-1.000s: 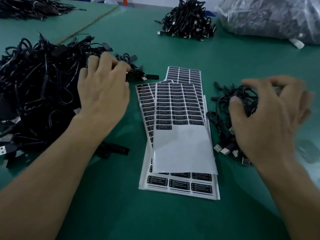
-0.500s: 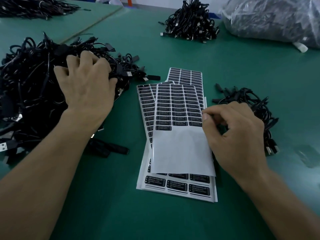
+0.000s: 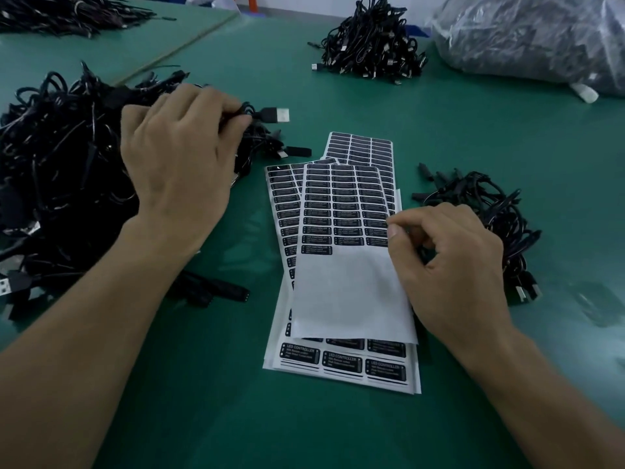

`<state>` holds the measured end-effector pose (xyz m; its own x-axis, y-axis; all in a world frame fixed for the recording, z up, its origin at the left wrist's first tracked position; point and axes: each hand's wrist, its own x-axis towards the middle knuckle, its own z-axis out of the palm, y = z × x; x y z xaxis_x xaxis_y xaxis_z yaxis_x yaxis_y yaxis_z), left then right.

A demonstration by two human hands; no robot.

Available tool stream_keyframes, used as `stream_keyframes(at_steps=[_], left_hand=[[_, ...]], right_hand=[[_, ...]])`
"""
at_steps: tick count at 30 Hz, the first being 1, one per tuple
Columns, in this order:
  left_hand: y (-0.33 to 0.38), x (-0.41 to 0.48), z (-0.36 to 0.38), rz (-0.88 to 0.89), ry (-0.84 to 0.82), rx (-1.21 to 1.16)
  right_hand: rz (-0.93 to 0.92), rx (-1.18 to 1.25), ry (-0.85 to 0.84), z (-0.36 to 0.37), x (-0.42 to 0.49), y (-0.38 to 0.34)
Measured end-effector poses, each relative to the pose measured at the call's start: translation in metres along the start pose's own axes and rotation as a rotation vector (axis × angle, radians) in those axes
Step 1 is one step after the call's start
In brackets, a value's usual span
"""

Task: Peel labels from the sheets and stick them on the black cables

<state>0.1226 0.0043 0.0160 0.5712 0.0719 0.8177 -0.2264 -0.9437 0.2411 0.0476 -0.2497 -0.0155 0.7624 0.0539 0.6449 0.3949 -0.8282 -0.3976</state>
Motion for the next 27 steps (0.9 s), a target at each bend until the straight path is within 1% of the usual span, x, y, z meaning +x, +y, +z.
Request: stream_keyframes(at_steps=[8, 10, 12, 13, 15, 20, 23, 25, 27], left_hand=[[0.035, -0.009, -0.003, 0.294, 0.109, -0.479], [0.054, -0.016, -0.006, 0.421, 0.039, -0.61], [0.071, -0.028, -0.006, 0.573, -0.107, -0.686], [0.078, -0.034, -0.005, 0.614, -0.195, -0.704], [0.083, -0.04, -0.004, 0.591, -0.33, -0.712], [0.075, -0.035, -0.006, 0.476, -0.47, -0.75], [0.07, -0.034, -0.007, 0.348, -0.612, -0.733], [0.065, -0.033, -0.004, 0.341, -0.707, -0.641], [0.058, -0.032, -0.001, 0.429, -0.698, -0.397]], right_hand=[[-0.001, 0.016, -0.012, 0.0, 0.001, -0.002], [-0.049, 0.015, -0.026, 0.001, 0.001, -0.005], [-0.113, 0.073, -0.058, 0.001, 0.001, -0.008], [-0.123, 0.137, -0.075, 0.001, 0.0, -0.01], [-0.116, 0.249, -0.089, -0.001, -0.001, -0.011], [-0.156, 0.329, -0.095, -0.005, 0.001, -0.012], [-0.107, 0.402, -0.058, -0.004, 0.001, -0.008], [-0.069, 0.387, 0.009, -0.003, 0.001, -0.005], [-0.032, 0.388, 0.104, -0.002, 0.001, -0.001]])
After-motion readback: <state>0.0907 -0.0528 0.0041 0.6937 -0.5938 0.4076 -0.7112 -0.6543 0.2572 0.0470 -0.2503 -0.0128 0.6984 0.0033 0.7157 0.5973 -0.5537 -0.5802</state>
